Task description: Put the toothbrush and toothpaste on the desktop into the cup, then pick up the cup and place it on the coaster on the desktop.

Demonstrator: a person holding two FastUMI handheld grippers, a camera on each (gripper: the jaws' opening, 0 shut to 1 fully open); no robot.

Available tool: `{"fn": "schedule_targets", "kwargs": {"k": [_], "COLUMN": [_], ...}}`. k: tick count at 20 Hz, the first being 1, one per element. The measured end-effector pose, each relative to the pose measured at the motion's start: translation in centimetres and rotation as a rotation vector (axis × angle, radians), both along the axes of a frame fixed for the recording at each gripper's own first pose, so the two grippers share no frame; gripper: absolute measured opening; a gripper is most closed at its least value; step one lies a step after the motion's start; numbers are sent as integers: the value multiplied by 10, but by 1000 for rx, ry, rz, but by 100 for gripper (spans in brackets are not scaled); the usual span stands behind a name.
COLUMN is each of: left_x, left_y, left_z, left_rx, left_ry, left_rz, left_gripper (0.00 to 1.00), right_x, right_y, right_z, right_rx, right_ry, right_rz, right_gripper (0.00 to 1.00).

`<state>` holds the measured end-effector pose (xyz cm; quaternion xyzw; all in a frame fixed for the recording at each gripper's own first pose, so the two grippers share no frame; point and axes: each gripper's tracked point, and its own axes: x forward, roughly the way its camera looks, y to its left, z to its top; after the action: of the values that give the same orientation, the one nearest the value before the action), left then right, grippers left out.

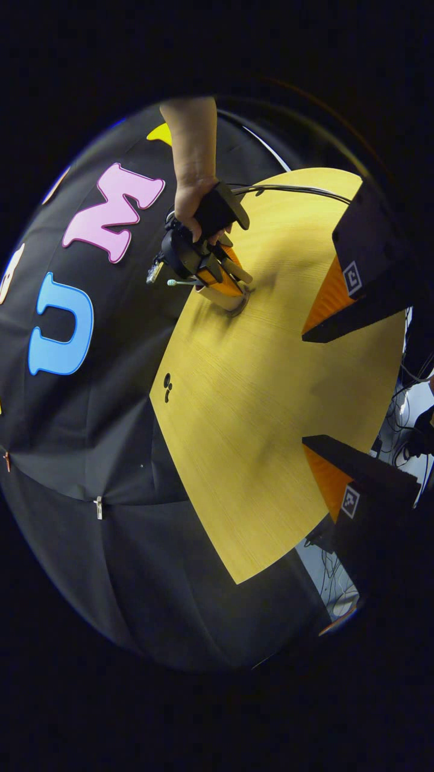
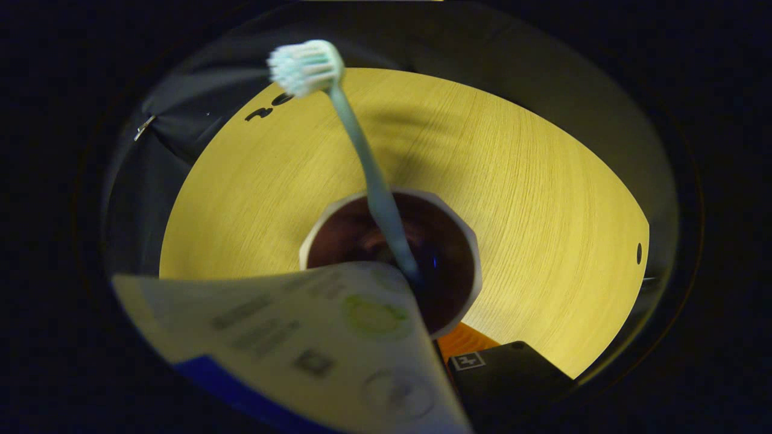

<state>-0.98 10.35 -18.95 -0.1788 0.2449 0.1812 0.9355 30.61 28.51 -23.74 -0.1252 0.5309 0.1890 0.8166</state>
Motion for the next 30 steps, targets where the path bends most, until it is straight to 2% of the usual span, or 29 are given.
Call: {"fn": "schedule_targets", "kwargs": {"k": [1,2,6,10,13,16,21,24,30], "left_x": [0,0,-1,0,7,10,13,14,-1], "left_y": [-2,-3,-7,-10,-16,-25,-54,-66,-82], "left_z": [3,6,27,54,75,104,135,154,191], "left_rx": [1,4,30,51,41,38,89,129,204], "left_ry": [-3,-8,-38,-90,-144,-216,-287,-331,-451], "left_rz": [-2,-4,-26,-60,-93,-132,-264,-321,-361], "left_gripper": [98,98,98,98,98,98,98,98,98], "right_x": [-4,-6,-24,-46,-64,-100,-168,-214,-303], "right_y": [2,3,-5,-18,-36,-64,-111,-142,-170], "right_z": [6,14,53,108,150,176,186,195,216], "right_rx": [11,20,73,177,245,300,336,327,330], "right_ry": [-6,-17,-94,-192,-348,-455,-583,-683,-906], "right_rz": [3,9,8,-55,-80,-143,-245,-265,-318], "right_gripper": [64,80,100,99,99,99,99,99,99]}}
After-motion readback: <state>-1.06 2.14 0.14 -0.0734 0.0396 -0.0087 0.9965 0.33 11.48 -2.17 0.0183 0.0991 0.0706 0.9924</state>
